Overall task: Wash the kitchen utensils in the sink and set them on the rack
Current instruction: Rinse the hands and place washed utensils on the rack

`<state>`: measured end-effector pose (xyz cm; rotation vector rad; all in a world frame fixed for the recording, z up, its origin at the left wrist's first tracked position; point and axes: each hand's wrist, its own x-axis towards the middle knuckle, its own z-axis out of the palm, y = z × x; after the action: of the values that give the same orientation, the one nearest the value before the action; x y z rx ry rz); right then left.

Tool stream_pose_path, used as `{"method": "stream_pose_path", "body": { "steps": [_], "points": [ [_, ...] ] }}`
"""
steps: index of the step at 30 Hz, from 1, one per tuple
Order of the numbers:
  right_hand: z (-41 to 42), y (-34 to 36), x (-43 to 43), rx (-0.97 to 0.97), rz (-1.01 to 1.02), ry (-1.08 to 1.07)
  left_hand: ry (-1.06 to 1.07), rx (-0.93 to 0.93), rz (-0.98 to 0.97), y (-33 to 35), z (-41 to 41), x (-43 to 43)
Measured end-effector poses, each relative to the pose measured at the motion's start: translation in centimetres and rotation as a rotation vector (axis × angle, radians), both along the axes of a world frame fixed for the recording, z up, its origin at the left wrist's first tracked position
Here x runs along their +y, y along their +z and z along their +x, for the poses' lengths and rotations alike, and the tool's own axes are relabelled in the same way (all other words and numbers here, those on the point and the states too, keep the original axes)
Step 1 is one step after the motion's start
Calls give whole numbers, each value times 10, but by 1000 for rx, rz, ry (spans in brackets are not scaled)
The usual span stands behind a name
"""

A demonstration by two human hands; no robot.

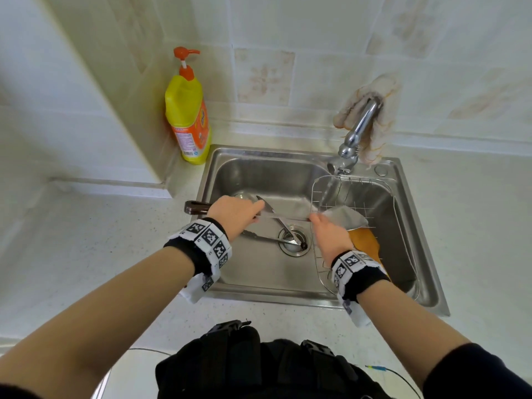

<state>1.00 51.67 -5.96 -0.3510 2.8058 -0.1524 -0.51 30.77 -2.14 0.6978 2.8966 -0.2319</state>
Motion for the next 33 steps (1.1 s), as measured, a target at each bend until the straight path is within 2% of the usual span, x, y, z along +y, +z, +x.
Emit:
{"method": "stream_pose_path", "body": {
  "steps": [6,12,16,20,24,29,33],
  "points": [
    [-10,4,-15,44,102,5,61,36,36,-11,-6,6],
    [-8,-4,-37,137,109,139,-2,-37,-8,-16,0,34],
    [-18,-11,-2,87,82,70,-7,4,-15,-10,-5,22],
    [-17,-23,18,84,214,-104,30,54,-12,-10,-7,19],
    [-4,-36,-13,129,127,40,71,92,42,-14,-6,19],
    [-15,-27,20,106,196,-113,74,114,62,-10,-7,14],
    [-9,-25,7,51,109,12,120,66,121,-6,-9,21]
  ]
}}
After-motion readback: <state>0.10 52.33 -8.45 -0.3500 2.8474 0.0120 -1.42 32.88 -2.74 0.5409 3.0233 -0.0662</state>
